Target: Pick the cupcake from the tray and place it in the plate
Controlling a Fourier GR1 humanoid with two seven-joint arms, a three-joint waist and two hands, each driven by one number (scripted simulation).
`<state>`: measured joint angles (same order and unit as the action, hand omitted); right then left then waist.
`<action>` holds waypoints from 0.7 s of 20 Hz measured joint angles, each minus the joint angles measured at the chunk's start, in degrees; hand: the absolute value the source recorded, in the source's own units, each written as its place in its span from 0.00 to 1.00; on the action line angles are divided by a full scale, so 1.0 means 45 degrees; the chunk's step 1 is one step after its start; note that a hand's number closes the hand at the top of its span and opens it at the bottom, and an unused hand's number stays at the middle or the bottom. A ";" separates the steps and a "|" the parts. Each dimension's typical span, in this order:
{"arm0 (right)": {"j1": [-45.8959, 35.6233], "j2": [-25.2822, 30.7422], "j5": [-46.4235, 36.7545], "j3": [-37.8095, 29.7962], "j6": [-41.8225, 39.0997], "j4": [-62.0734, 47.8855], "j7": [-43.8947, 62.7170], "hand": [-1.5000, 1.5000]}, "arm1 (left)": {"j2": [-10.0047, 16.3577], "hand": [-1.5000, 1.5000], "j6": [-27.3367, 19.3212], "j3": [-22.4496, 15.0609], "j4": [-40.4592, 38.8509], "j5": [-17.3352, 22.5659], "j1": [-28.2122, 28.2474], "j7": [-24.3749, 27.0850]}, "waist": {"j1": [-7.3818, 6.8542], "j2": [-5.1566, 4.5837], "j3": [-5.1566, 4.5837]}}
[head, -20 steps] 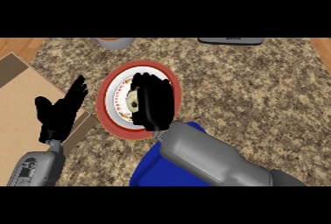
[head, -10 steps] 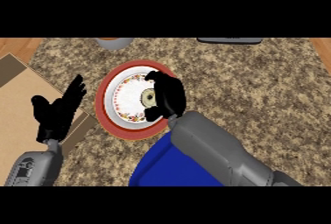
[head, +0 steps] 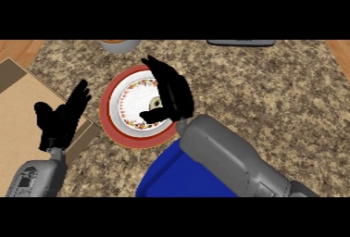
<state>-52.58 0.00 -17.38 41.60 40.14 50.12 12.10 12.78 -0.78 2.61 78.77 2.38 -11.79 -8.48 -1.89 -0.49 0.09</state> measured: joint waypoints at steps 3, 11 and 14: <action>0.0321 0.0000 0.0996 -0.0212 0.0277 0.1225 -0.0841 0.00 | -0.0036 0.50 -0.0044 0.0032 0.0063 -0.0022 0.0151 0.0045 | 0.0048 0.0039 0.0001; 0.1417 0.0027 0.4277 -0.1607 -0.1151 0.3057 -0.1239 0.00 | -0.0108 0.50 -0.0163 0.0056 0.0401 -0.0091 0.0302 -0.0256 | 0.0239 0.0077 -0.0007; 0.1900 0.0198 0.4864 -0.2244 -0.2291 0.3402 -0.1616 0.00 | -0.0225 0.50 -0.0222 0.0039 0.0480 -0.0144 0.0353 -0.0354 | 0.0315 0.0091 -0.0013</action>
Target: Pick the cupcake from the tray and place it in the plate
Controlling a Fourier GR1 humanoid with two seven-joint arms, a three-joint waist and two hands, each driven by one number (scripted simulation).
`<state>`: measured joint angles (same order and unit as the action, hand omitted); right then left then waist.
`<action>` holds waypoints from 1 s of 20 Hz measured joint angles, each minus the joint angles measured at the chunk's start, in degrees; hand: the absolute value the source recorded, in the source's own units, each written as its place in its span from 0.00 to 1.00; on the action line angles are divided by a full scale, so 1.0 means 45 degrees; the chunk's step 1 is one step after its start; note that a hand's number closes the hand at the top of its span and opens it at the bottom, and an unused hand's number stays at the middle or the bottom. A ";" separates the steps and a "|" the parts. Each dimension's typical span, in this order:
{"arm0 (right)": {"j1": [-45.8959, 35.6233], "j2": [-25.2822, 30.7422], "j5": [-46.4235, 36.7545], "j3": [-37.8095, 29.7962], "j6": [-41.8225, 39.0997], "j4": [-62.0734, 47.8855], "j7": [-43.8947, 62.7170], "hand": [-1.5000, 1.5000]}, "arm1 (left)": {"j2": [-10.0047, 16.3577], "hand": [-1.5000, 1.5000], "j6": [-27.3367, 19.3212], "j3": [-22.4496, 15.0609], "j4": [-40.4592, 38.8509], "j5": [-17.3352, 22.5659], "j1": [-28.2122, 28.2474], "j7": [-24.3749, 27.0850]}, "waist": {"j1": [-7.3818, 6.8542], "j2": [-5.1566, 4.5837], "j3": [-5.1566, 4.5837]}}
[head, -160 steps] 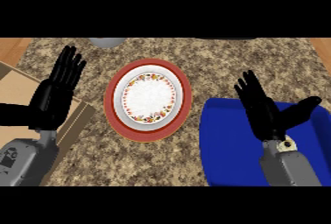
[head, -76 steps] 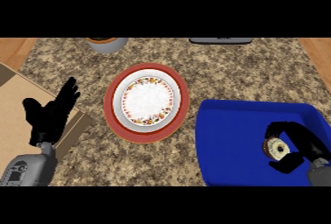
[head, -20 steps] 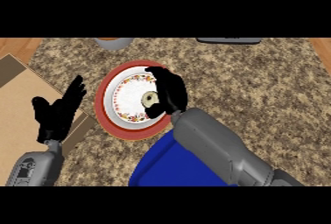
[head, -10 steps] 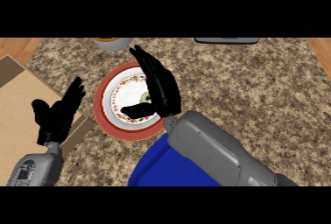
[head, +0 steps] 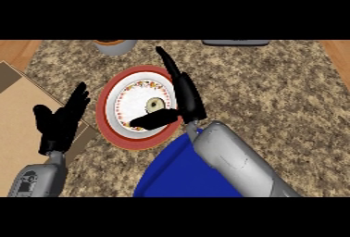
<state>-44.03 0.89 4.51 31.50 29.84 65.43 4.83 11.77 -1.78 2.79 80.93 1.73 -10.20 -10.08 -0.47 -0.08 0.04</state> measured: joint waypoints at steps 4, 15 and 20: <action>0.0398 0.0034 0.0111 -0.0929 -0.1135 -0.0440 -0.1182 0.00 | 0.0036 0.50 0.0139 0.0249 -0.0542 -0.0010 -0.0210 0.0322 | 0.0038 -0.0001 -0.0002; 0.1690 0.0511 -0.0688 -0.2837 -0.3028 -0.0656 -0.2742 0.00 | 0.0032 0.50 0.0492 0.0550 -0.0156 -0.0025 0.0170 0.0275 | 0.0065 0.0016 -0.0004; 0.1869 0.0799 -0.1072 -0.3608 -0.3707 -0.1324 -0.3358 0.00 | 0.0022 0.50 0.0563 0.0651 -0.0300 -0.0079 -0.0154 0.0100 | 0.0067 0.0010 -0.0006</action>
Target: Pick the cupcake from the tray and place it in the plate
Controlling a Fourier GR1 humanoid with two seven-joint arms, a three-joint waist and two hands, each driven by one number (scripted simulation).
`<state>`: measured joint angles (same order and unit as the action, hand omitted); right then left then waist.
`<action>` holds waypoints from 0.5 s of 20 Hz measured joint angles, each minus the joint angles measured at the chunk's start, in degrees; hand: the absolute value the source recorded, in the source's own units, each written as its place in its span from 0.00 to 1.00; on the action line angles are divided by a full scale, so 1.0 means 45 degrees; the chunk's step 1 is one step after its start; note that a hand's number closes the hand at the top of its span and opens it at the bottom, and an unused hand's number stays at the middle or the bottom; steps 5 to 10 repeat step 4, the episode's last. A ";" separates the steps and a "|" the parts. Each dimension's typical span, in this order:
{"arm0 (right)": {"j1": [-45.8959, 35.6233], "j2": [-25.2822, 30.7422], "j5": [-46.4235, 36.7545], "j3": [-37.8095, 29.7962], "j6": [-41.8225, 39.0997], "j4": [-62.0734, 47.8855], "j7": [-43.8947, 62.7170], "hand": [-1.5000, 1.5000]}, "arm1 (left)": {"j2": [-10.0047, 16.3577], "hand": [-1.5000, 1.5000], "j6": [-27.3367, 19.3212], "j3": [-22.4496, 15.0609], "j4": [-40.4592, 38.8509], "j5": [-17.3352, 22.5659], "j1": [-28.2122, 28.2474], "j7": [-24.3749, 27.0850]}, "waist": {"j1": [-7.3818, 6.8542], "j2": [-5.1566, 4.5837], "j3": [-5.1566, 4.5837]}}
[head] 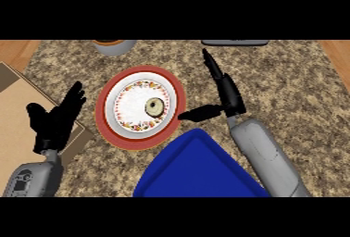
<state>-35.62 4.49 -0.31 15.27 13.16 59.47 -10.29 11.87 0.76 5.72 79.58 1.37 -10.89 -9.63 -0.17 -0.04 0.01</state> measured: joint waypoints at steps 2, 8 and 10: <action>0.0294 0.0273 -0.0177 -0.0174 -0.0276 0.0358 0.0173 0.00 | -0.0013 0.50 0.0022 0.0018 0.0004 -0.0069 0.0127 0.0050 | 0.0013 0.0005 0.0000; 0.0240 0.0314 -0.0398 -0.0434 -0.0501 0.0116 0.0173 0.00 | 0.0005 0.50 0.0105 0.0095 0.0015 -0.0026 0.0034 -0.0001 | 0.0005 0.0006 -0.0002; 0.0240 0.0314 -0.0398 -0.0434 -0.0501 0.0116 0.0173 0.00 | 0.0005 0.50 0.0105 0.0095 0.0015 -0.0026 0.0034 -0.0001 | 0.0005 0.0006 -0.0002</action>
